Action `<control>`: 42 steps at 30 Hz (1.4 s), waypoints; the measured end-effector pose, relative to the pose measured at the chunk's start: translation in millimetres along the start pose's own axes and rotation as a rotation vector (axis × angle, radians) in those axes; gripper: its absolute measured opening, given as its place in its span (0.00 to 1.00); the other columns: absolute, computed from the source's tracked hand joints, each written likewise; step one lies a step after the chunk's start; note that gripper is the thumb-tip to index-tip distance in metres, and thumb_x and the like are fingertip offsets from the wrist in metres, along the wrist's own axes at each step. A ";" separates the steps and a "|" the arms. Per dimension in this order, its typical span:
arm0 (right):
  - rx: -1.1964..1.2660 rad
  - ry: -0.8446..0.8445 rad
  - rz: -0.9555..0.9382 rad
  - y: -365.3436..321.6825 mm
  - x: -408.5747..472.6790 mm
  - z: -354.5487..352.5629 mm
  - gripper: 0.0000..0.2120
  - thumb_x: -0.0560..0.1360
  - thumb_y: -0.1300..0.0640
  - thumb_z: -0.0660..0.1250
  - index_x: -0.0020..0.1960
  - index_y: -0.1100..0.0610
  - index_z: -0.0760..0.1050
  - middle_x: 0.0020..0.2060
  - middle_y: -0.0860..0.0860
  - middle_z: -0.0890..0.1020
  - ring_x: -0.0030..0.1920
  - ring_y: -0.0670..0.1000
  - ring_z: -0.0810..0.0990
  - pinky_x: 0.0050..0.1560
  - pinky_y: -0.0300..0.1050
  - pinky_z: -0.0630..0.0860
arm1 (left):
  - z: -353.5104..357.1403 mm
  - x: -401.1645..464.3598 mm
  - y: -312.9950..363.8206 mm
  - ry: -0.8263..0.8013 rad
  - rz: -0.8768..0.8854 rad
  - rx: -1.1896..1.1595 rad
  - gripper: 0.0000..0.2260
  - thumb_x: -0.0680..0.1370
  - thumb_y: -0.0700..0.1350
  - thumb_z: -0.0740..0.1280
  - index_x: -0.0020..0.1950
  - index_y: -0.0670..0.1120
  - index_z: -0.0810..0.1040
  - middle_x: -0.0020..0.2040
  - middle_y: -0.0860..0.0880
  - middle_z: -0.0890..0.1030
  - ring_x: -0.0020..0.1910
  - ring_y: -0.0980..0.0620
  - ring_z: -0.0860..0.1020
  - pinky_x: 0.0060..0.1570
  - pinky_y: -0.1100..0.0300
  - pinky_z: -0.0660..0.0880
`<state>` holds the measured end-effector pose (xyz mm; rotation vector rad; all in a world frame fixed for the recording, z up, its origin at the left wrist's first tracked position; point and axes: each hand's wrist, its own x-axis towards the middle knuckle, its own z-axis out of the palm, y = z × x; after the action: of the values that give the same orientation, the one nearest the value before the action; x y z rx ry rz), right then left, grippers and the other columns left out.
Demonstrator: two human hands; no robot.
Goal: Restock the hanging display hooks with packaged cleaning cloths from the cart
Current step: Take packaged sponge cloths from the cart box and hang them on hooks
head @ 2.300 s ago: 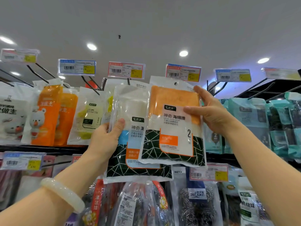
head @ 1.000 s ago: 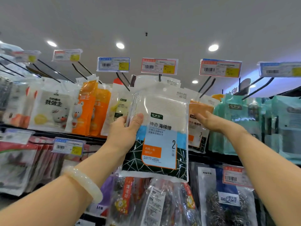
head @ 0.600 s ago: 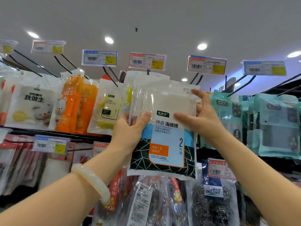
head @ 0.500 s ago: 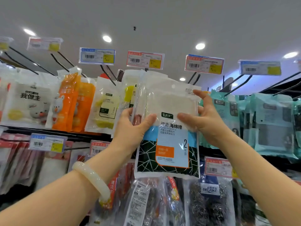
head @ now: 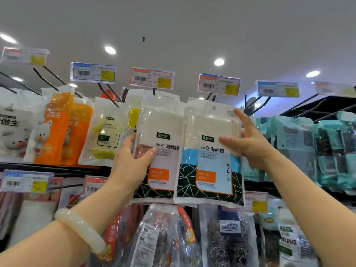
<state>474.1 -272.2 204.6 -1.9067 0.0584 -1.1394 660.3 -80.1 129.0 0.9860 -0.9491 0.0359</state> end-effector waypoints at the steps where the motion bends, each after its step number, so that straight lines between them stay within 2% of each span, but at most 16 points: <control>1: 0.000 0.003 -0.003 -2.9 2.1 0.4 0.46 0.58 0.62 0.76 0.67 0.35 0.60 0.58 0.58 0.76 0.47 0.55 0.84 0.38 0.49 0.82 | -0.4 -0.4 -0.1 0.001 -0.003 0.002 0.19 0.77 0.39 0.67 0.61 0.57 0.65 0.46 0.55 0.78 0.43 0.59 0.78 0.24 0.76 0.71; 4: -0.002 0.005 -0.021 -11.1 9.3 2.6 0.48 0.59 0.63 0.76 0.71 0.39 0.58 0.63 0.58 0.73 0.52 0.57 0.81 0.40 0.49 0.82 | -3.2 -0.4 -1.6 0.010 -0.003 0.014 0.22 0.77 0.39 0.67 0.68 0.54 0.65 0.45 0.57 0.78 0.42 0.61 0.77 0.24 0.74 0.71; 6: 0.000 0.006 -0.035 -16.3 13.5 4.9 0.49 0.58 0.62 0.76 0.72 0.40 0.57 0.65 0.58 0.71 0.56 0.59 0.79 0.46 0.51 0.82 | -6.5 -0.1 -2.2 0.017 0.000 0.026 0.25 0.77 0.40 0.67 0.71 0.52 0.64 0.45 0.57 0.78 0.42 0.62 0.77 0.27 0.72 0.72; 8: -0.001 0.013 -0.046 -21.2 17.7 6.5 0.50 0.57 0.62 0.76 0.72 0.42 0.57 0.65 0.58 0.71 0.57 0.60 0.78 0.49 0.54 0.81 | -9.6 0.8 -2.7 0.020 -0.002 0.024 0.26 0.77 0.41 0.67 0.73 0.51 0.63 0.45 0.58 0.77 0.42 0.62 0.77 0.31 0.70 0.71; 10: 0.018 0.028 -0.050 -24.6 22.0 6.0 0.49 0.57 0.62 0.75 0.72 0.43 0.58 0.63 0.58 0.73 0.56 0.61 0.79 0.48 0.55 0.82 | -12.2 1.3 -3.4 0.028 -0.005 0.025 0.26 0.77 0.41 0.67 0.72 0.51 0.63 0.45 0.58 0.77 0.43 0.62 0.77 0.33 0.68 0.71; 14: 0.015 0.081 -0.019 -25.7 25.8 0.0 0.48 0.59 0.64 0.75 0.72 0.43 0.58 0.66 0.60 0.70 0.57 0.61 0.78 0.50 0.56 0.80 | -15.2 1.5 -3.3 0.053 -0.009 0.045 0.25 0.77 0.41 0.67 0.71 0.52 0.64 0.45 0.57 0.77 0.42 0.61 0.77 0.26 0.71 0.72; 19: -0.011 0.076 0.013 -24.0 24.7 -4.3 0.51 0.58 0.63 0.75 0.74 0.43 0.56 0.66 0.61 0.69 0.55 0.62 0.78 0.45 0.54 0.82 | -17.1 2.9 -3.5 0.073 -0.003 0.062 0.25 0.77 0.40 0.66 0.72 0.50 0.64 0.44 0.57 0.77 0.39 0.61 0.76 0.22 0.74 0.71; 23: -0.024 0.073 0.003 -27.6 27.9 -2.2 0.52 0.56 0.61 0.77 0.74 0.44 0.56 0.69 0.60 0.66 0.62 0.64 0.73 0.57 0.63 0.76 | -21.4 2.6 -3.6 0.083 -0.004 0.052 0.26 0.77 0.39 0.66 0.73 0.49 0.64 0.44 0.56 0.77 0.39 0.59 0.77 0.22 0.74 0.71; 25: -0.011 0.079 0.012 -28.0 29.9 -2.1 0.52 0.56 0.62 0.77 0.74 0.44 0.56 0.68 0.60 0.67 0.62 0.64 0.74 0.55 0.62 0.77 | -26.1 1.9 -3.0 0.106 0.006 0.071 0.25 0.77 0.40 0.67 0.72 0.49 0.65 0.44 0.57 0.77 0.39 0.60 0.77 0.22 0.74 0.71; 30: -0.026 0.073 0.081 -19.7 39.4 -6.5 0.48 0.61 0.67 0.75 0.74 0.45 0.56 0.67 0.60 0.67 0.49 0.62 0.81 0.39 0.53 0.82 | -36.7 1.4 1.1 0.130 0.025 0.077 0.22 0.76 0.40 0.67 0.69 0.52 0.67 0.44 0.61 0.76 0.34 0.64 0.79 0.25 0.73 0.71; 33: -0.188 0.090 0.090 -7.1 52.2 -6.1 0.44 0.65 0.66 0.73 0.74 0.45 0.58 0.69 0.59 0.64 0.52 0.62 0.79 0.42 0.52 0.82 | -39.6 1.4 2.6 0.135 0.026 0.075 0.23 0.76 0.41 0.67 0.70 0.53 0.67 0.44 0.61 0.77 0.38 0.64 0.78 0.28 0.71 0.71; 35: -0.383 0.136 0.082 6.8 62.9 -0.1 0.40 0.68 0.64 0.73 0.73 0.45 0.58 0.70 0.57 0.64 0.60 0.62 0.75 0.57 0.57 0.78 | -41.1 1.5 2.3 0.129 0.017 0.063 0.24 0.76 0.41 0.67 0.70 0.52 0.66 0.45 0.59 0.78 0.41 0.62 0.78 0.26 0.71 0.73; 36: -0.530 0.171 0.070 14.3 68.0 4.2 0.39 0.70 0.61 0.72 0.74 0.46 0.58 0.71 0.56 0.63 0.64 0.61 0.72 0.64 0.54 0.72 | -41.7 1.6 1.6 0.124 0.013 0.053 0.24 0.76 0.41 0.67 0.71 0.52 0.66 0.46 0.58 0.78 0.40 0.61 0.79 0.24 0.72 0.73; 38: -0.793 0.219 0.097 26.1 77.5 12.8 0.35 0.73 0.54 0.69 0.75 0.46 0.55 0.71 0.58 0.61 0.65 0.61 0.70 0.61 0.45 0.68 | -41.9 0.7 0.9 0.117 0.012 0.041 0.24 0.76 0.40 0.67 0.70 0.52 0.66 0.46 0.58 0.78 0.36 0.64 0.80 0.24 0.74 0.72; 41: -1.065 0.221 0.306 33.6 81.7 22.5 0.31 0.75 0.47 0.65 0.74 0.48 0.57 0.69 0.63 0.55 0.64 0.66 0.68 0.67 0.54 0.67 | -39.6 -1.6 1.6 0.105 0.010 0.037 0.23 0.76 0.40 0.68 0.69 0.52 0.67 0.46 0.58 0.78 0.37 0.63 0.80 0.24 0.75 0.71; 42: -1.091 0.240 0.317 32.7 79.1 25.4 0.29 0.75 0.46 0.64 0.73 0.51 0.60 0.69 0.63 0.57 0.65 0.66 0.67 0.67 0.56 0.67 | -38.6 -1.7 1.4 0.099 0.005 0.029 0.23 0.76 0.40 0.68 0.69 0.52 0.67 0.46 0.58 0.79 0.39 0.62 0.79 0.24 0.75 0.71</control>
<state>550.4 -310.3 231.2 -2.4989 1.2918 -1.2036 684.3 -50.9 121.0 0.9996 -0.8625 0.1020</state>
